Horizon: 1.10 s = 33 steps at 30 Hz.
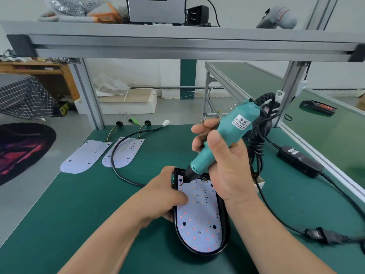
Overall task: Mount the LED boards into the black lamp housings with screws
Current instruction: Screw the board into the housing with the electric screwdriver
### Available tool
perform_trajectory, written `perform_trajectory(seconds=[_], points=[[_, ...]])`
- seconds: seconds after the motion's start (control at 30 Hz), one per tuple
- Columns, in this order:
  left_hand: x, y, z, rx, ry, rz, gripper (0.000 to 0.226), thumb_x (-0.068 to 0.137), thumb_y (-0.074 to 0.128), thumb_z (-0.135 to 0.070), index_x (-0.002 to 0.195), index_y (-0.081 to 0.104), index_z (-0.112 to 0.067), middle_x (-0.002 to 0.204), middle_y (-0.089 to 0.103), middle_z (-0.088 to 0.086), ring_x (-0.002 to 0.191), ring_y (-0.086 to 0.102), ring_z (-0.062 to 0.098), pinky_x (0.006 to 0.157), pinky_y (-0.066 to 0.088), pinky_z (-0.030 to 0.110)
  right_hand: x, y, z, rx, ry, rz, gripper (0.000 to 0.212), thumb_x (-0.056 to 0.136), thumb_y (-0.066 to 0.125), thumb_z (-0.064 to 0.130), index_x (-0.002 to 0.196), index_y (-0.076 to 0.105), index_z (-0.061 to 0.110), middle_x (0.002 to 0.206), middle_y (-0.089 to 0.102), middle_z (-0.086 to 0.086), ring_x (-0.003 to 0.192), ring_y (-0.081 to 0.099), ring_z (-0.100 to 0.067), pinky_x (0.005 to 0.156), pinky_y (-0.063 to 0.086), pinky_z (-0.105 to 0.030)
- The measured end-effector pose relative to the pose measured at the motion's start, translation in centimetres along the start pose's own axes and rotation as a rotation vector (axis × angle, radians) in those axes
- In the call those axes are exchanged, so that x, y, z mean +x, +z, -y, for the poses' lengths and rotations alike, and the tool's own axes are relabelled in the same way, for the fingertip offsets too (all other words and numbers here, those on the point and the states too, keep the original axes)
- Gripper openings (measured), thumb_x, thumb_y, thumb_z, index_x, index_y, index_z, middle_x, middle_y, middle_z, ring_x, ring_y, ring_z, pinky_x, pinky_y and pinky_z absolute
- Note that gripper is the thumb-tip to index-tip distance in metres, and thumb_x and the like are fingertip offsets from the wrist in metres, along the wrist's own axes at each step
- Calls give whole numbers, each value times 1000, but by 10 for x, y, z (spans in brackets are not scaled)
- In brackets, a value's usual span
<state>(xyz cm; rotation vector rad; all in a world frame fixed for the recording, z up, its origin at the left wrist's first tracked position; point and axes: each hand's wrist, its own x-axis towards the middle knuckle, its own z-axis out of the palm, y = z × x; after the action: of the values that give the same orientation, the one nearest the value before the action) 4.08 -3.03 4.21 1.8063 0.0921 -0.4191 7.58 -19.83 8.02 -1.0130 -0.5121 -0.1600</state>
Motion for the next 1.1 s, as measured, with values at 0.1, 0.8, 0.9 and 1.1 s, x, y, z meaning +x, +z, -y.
perform_trajectory(seconds=[0.1,0.8,0.9,1.1], points=[[0,0,1,-13,8,14,54,77,69,-9,125,52,-28,109,80,9,94,80,32,77,66,58,-3,5,7,-83,-48,33,45,86,83,46,114,66,14,107,74,-12,83,62,-26,83,52,-38],[1,-5,3,-8,8,7,39,88,68,-30,125,54,-29,102,82,2,90,81,29,67,66,43,15,-168,56,-1268,508,-210,17,101,66,37,101,61,21,88,73,-7,64,74,-19,53,55,-32],[1,-9,-1,9,5,-86,42,94,61,-65,115,62,-29,82,78,-2,68,75,25,56,60,34,18,-170,50,-1573,514,-155,28,100,62,48,97,58,20,90,68,-3,78,66,-21,72,53,-41],[17,-46,13,369,142,-704,30,103,50,-53,91,63,-29,72,70,-16,58,62,14,58,52,32,21,-168,44,-1652,567,-50,32,98,66,48,104,59,18,98,68,-3,88,63,-20,84,53,-42]])
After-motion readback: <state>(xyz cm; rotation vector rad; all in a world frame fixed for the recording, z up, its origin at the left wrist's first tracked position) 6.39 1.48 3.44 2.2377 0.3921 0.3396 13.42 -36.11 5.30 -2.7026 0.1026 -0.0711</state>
